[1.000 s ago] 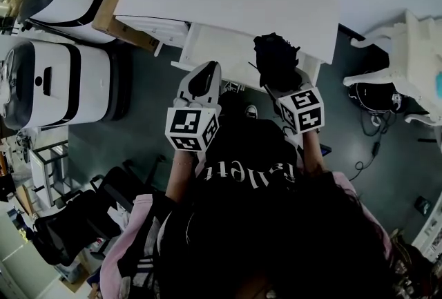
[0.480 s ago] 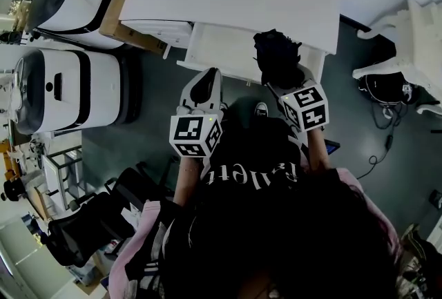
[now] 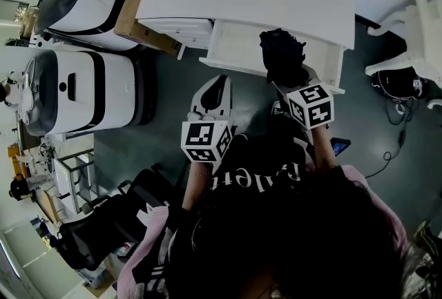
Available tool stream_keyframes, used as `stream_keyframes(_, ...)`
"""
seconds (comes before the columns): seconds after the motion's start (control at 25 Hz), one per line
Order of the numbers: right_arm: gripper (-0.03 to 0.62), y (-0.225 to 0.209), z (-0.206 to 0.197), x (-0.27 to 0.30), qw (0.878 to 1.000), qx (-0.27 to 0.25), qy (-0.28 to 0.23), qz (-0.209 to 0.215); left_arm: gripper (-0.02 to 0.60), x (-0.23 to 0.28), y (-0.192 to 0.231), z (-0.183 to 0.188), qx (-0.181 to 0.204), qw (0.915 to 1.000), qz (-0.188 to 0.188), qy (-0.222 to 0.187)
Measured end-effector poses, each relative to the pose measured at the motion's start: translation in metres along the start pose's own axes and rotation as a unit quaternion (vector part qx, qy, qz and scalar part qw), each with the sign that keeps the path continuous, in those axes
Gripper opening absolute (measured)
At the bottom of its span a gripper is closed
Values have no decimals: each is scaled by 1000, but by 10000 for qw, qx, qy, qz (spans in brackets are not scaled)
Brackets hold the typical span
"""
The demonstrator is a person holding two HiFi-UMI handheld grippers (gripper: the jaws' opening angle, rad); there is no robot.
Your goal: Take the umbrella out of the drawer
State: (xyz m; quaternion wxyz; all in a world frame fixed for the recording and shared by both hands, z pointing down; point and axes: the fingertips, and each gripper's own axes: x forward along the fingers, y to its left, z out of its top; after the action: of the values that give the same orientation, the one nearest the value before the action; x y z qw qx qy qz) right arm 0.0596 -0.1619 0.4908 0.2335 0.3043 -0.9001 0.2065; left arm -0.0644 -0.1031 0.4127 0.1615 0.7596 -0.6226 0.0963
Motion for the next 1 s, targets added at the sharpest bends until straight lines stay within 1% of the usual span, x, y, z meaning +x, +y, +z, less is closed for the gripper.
stream_keyframes(0.28, 278, 81, -7, 13, 9995, 284, -118, -32, 31, -67, 63, -34, -112, 9998, 43, 169)
stream_keyframes(0.4, 278, 113, -13, 9, 9993, 314, -144, -113, 29, -90, 77, -39, -132, 9999, -67, 86)
stream_keyframes(0.56, 278, 151, -23, -2, 9987, 346, -220, -297, 30, -116, 82, -43, -149, 9993, -330, -61)
stream_keyframes(0.8, 278, 200, -43, -21, 9968, 417, -421, -530, 30, -153, 75, -58, -189, 9957, -882, -205)
stream_keyframes(1.0, 278, 233, -60, -37, 9959, 431, -364, -704, 30, -179, 72, -66, -470, 9912, -1215, -249)
